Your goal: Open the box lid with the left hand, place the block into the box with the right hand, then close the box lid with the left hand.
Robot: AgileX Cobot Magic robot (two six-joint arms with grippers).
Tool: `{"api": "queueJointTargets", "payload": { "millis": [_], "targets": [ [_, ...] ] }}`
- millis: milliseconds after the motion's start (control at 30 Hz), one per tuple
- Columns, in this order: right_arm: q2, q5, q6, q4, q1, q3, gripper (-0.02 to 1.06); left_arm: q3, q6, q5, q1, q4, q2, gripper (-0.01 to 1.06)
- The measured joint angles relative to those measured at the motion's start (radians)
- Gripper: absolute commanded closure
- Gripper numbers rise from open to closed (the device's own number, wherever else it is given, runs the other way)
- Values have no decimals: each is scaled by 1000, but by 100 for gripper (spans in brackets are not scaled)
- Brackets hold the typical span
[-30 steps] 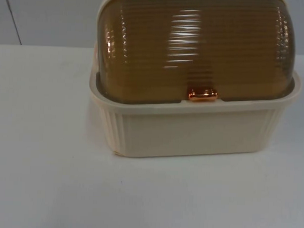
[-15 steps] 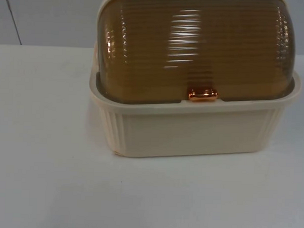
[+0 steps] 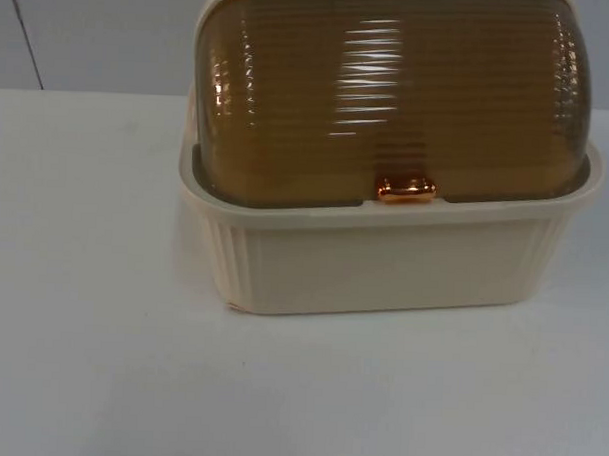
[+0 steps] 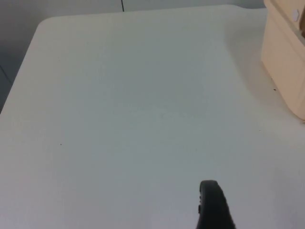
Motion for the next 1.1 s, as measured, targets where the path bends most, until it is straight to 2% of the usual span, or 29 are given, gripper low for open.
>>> {"api": "queueJointTargets", "payload": {
  "millis": [167, 1100],
  "targets": [
    [0, 0, 64, -42, 0, 0, 0, 0, 0, 0, 0, 0, 0, 56],
    [0, -2, 66, -44, 0, 0, 0, 0, 0, 0, 0, 0, 0, 56]
  ]
}}
